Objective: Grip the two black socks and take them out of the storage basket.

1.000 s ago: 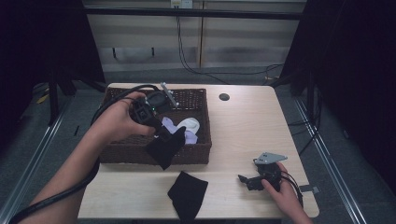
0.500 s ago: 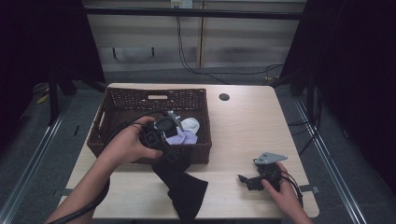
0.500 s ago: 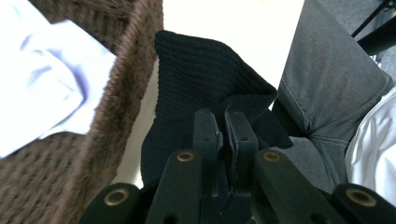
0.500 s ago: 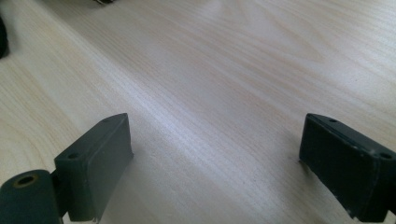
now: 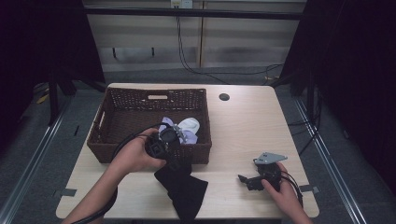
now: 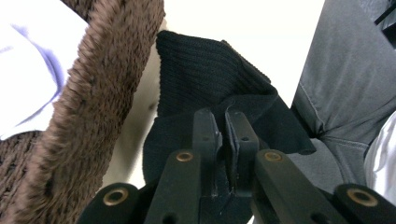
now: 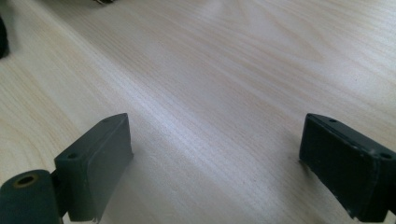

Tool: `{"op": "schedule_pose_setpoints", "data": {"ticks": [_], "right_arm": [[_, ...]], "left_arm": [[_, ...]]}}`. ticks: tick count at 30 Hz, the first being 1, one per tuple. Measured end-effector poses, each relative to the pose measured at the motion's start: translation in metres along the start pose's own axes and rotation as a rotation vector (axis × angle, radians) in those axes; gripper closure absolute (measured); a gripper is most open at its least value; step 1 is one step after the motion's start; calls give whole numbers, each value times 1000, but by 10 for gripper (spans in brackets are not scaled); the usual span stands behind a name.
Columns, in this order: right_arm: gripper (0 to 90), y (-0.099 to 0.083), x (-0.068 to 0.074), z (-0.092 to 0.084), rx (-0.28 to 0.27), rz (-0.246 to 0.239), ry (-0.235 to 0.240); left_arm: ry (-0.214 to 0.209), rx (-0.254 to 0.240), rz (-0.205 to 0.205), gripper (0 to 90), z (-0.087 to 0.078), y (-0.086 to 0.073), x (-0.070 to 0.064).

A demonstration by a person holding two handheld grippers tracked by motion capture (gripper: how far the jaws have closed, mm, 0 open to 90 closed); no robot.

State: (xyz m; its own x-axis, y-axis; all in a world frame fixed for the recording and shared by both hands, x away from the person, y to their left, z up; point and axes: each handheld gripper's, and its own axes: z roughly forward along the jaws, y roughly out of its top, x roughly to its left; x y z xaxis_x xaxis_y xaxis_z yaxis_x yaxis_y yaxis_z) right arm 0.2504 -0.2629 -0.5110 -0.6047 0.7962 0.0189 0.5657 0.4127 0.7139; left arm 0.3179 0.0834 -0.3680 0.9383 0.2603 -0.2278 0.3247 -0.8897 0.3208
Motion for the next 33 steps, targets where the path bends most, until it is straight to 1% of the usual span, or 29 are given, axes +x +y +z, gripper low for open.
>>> {"op": "schedule_pose_setpoints", "data": {"ticks": [1, 2, 3, 4, 6, 7, 8, 9, 10, 11, 14, 15, 16, 17, 18, 19, 20, 23, 24, 26, 27, 29, 31, 33], "right_arm": [[85, 0, 0, 0, 0, -1, 0], [85, 0, 0, 0, 0, 0, 0], [85, 0, 0, 0, 0, 0, 0], [85, 0, 0, 0, 0, 0, 0], [85, 0, 0, 0, 0, 0, 0], [85, 0, 0, 0, 0, 0, 0], [85, 0, 0, 0, 0, 0, 0], [85, 0, 0, 0, 0, 0, 0], [85, 0, 0, 0, 0, 0, 0], [85, 0, 0, 0, 0, 0, 0], [85, 0, 0, 0, 0, -1, 0], [85, 0, 0, 0, 0, 0, 0], [85, 0, 0, 0, 0, 0, 0], [85, 0, 0, 0, 0, 0, 0], [85, 0, 0, 0, 0, 0, 0], [85, 0, 0, 0, 0, 0, 0], [85, 0, 0, 0, 0, -1, 0], [85, 0, 0, 0, 0, 0, 0], [85, 0, 0, 0, 0, 0, 0], [85, 0, 0, 0, 0, -1, 0], [85, 0, 0, 0, 0, 0, 0], [85, 0, 0, 0, 0, 0, 0], [85, 0, 0, 0, 0, 0, 0], [85, 0, 0, 0, 0, -1, 0]], "left_arm": [[2, 10, 17, 834, 1, 0, 2], [6, 3, -6, 832, 4, 0, 1], [2, 10, -6, 828, 5, 0, 2], [7, 6, 1, 815, 7, 0, 2], [1, 3, 3, 779, 10, 0, 2], [1, -5, 0, 753, 11, -1, 2], [5, -10, 1, 709, 11, -1, 2], [11, -16, 12, 663, 12, -2, 2], [15, -16, 6, 641, 11, -3, 1], [16, -30, -5, 611, 11, -5, 2], [39, -31, -27, 536, 9, -12, 2], [45, -39, -31, 511, 9, -14, 3], [49, -40, -43, 494, 7, -17, 3], [58, -51, -47, 480, 6, -20, 4], [69, -51, -49, 463, 4, -23, 5], [80, -56, -64, 446, 4, -25, 4], [96, -55, -65, 431, 2, -28, 5], [102, -77, -75, 384, 0, -36, 5], [109, -88, -79, 373, 0, -40, 5], [130, -85, -76, 353, -1, -47, 7], [138, -97, -87, 347, 0, -51, 7], [139, -115, -105, 336, 1, -59, 10], [143, -136, -136, 336, 3, -67, 12], [141, -139, -156, 331, 5, -75, 16]]}}
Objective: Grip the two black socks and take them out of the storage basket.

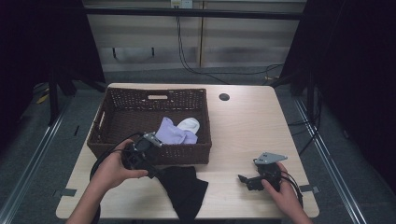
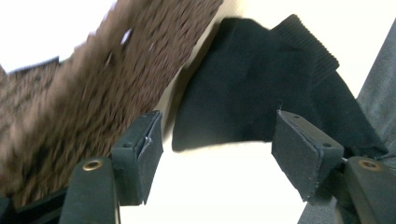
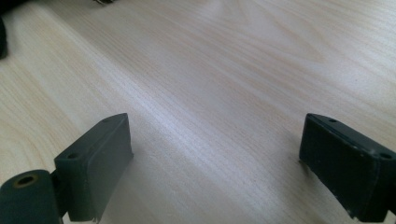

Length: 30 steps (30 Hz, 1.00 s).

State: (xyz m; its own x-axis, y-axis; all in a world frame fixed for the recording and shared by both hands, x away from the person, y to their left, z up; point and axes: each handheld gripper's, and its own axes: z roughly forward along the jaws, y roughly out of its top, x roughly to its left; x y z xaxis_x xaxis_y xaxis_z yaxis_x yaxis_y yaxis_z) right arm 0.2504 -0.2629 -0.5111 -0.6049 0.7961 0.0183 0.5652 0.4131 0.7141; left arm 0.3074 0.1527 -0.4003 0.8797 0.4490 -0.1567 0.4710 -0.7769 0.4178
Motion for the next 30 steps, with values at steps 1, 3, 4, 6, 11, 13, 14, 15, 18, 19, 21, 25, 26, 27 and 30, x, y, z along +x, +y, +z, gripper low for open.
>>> {"op": "schedule_pose_setpoints", "data": {"ticks": [1, 3, 4, 6, 11, 13, 14, 15, 18, 19, 21, 25, 26, 27, 30], "right_arm": [[85, 0, 0, 0, 0, 0, 0], [85, 0, 0, 0, 0, 0, 0], [85, 0, 0, 0, 0, -1, 0], [85, 0, 0, 0, 0, -1, 0], [85, 0, 0, 0, 0, 0, 0], [85, 0, 0, 0, 0, 0, 0], [85, 0, 0, 0, 0, 0, 0], [85, 0, 0, 0, 0, -1, 0], [85, 0, 0, 0, 0, 0, 0], [85, 0, 0, 0, 0, -1, 0], [85, 0, 0, 0, 0, -1, 0], [85, 0, 0, 0, 0, 0, 0], [85, 0, 0, 0, 0, 0, 0], [85, 0, 0, 0, 0, 0, 0], [85, 0, 0, 0, 0, 0, 0]], "left_arm": [[3, -2, -4, 329, 1, -4, 2], [5, -11, -26, 325, 2, -12, 6], [9, -12, -38, 325, 4, -17, 8], [18, -18, -53, 321, 7, -24, 10], [32, -23, -73, 305, 15, -43, 17], [33, -38, -96, 304, 17, -51, 19], [40, -34, -98, 304, 18, -55, 22], [44, -26, -106, 304, 19, -58, 24], [60, -29, -118, 301, 21, -68, 29], [63, -33, -121, 300, 22, -71, 30], [75, -39, -117, 300, 26, -76, 32], [97, -52, -89, 282, 36, -87, 36], [102, -59, -95, 277, 39, -89, 36], [108, -65, -78, 272, 40, -90, 37], [118, -103, -56, 262, 41, -93, 38]]}}
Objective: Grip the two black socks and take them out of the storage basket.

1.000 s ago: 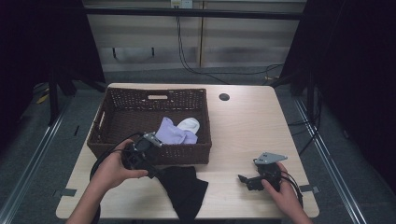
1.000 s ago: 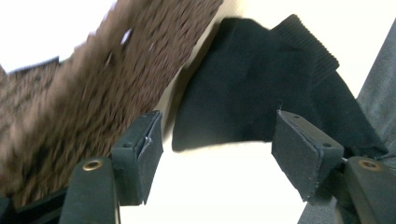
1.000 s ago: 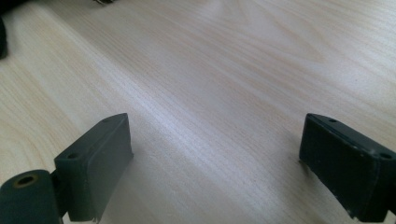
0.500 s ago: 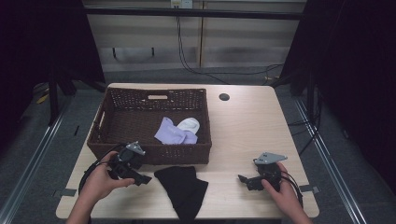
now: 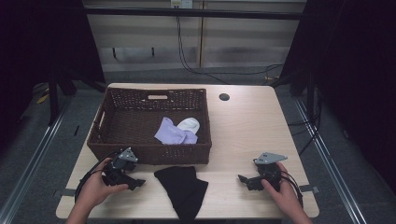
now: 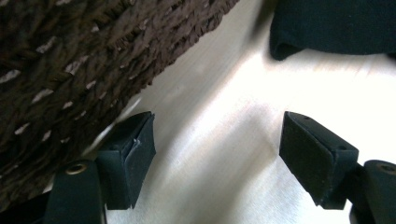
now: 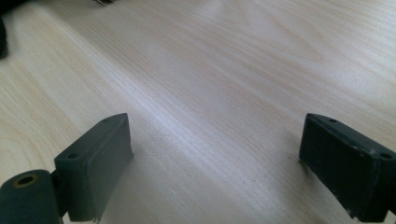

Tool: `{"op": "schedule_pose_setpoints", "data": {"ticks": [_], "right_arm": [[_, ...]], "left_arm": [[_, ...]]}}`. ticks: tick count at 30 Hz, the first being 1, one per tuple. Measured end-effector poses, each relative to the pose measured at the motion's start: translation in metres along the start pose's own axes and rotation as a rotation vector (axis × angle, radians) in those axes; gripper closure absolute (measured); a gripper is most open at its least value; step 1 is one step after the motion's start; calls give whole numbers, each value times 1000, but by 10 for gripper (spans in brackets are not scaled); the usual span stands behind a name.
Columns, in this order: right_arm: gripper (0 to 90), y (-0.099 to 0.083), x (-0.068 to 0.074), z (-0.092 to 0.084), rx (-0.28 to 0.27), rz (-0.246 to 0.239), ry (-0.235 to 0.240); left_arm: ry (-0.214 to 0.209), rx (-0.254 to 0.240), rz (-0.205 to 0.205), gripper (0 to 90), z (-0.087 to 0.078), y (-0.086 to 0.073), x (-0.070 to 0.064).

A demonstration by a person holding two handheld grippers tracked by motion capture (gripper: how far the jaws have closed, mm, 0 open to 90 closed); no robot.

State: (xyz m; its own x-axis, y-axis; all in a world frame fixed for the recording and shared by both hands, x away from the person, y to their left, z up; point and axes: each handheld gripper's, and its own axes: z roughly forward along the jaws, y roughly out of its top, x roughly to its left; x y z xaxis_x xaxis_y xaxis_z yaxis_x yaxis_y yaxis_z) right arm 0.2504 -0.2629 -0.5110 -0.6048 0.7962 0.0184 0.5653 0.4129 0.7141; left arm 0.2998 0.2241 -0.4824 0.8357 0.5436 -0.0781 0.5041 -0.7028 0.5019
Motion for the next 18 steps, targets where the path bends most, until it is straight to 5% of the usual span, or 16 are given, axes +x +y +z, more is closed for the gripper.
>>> {"op": "schedule_pose_setpoints", "data": {"ticks": [4, 10, 18], "right_arm": [[85, 0, 0, 0, 0, 0, 0], [85, 0, 0, 0, 0, -2, 0], [85, 0, 0, 0, -1, -1, 0]], "left_arm": [[27, -61, 44, 204, 4, -7, 0], [22, -137, 44, 190, 5, -16, 1], [22, -134, 44, 184, 5, -15, 1]]}}
